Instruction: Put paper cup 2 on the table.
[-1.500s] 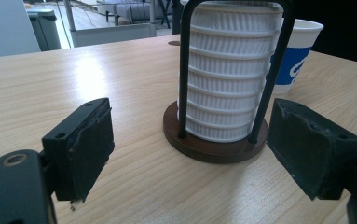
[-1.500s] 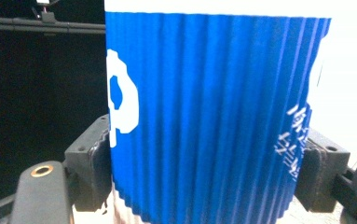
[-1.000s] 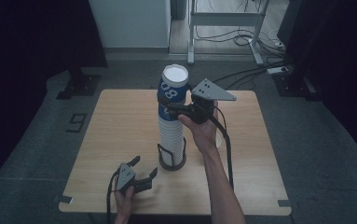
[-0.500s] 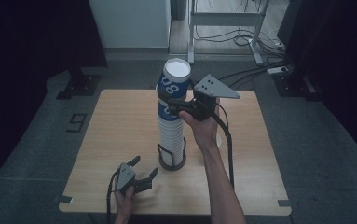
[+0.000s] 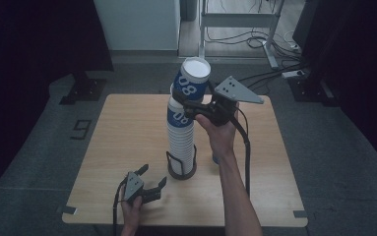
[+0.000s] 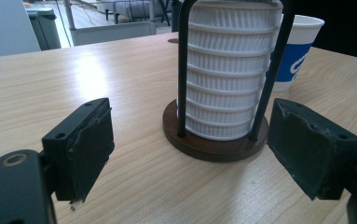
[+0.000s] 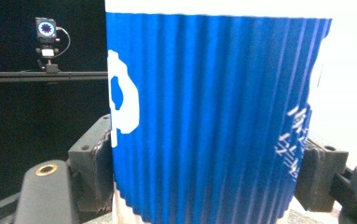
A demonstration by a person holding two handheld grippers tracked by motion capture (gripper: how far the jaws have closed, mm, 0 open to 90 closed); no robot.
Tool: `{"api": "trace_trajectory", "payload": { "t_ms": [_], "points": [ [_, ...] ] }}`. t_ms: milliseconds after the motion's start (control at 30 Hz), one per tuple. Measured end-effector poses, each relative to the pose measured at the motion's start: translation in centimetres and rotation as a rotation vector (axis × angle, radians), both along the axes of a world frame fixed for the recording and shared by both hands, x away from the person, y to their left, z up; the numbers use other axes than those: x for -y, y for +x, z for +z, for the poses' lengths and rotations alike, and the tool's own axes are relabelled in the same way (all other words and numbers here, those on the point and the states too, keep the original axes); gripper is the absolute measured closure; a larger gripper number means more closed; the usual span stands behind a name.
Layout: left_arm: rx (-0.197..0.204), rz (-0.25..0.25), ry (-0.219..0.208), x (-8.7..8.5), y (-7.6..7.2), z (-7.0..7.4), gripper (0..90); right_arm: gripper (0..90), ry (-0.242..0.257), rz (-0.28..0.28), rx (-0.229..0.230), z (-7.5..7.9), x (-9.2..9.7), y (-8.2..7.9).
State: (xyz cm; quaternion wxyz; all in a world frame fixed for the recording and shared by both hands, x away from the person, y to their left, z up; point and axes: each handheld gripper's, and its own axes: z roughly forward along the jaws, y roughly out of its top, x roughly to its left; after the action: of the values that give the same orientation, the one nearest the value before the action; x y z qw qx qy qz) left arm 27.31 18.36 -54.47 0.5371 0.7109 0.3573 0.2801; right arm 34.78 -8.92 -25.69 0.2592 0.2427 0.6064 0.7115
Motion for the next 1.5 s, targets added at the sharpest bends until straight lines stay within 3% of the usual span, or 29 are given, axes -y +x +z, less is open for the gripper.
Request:
{"api": "trace_trajectory", "payload": {
  "t_ms": [333, 667, 1067, 1200, 1333, 1500],
  "points": [
    [0.006, -0.004, 0.008, 0.1, 0.0, 0.0, 14.5, 22.1, -0.006, -0.051, 0.003, -0.5, 1.9, -1.4],
    [-0.001, -0.013, -0.005, -0.1, 0.1, 0.0, 14.5, 22.6, 0.017, -0.087, -0.044, -1.6, 4.9, -1.9],
    [-0.016, -0.006, 0.004, 0.0, 0.2, 0.1, 14.7, 23.0, 0.017, -0.124, -0.127, -5.7, 7.3, -2.6],
    [-0.014, -0.012, 0.004, -0.1, 0.1, 0.1, 14.7, 23.0, 0.005, -0.128, -0.157, -7.2, 7.5, -2.6],
    [-0.002, -0.039, -0.025, -0.3, 0.0, 0.0, 14.2, 23.0, -0.004, -0.131, -0.184, -8.7, 7.5, -2.6],
    [-0.018, -0.029, -0.019, -0.1, 0.2, 0.0, 14.5, 23.0, -0.013, -0.128, -0.208, -10.2, 7.2, -2.7]
  ]
}}
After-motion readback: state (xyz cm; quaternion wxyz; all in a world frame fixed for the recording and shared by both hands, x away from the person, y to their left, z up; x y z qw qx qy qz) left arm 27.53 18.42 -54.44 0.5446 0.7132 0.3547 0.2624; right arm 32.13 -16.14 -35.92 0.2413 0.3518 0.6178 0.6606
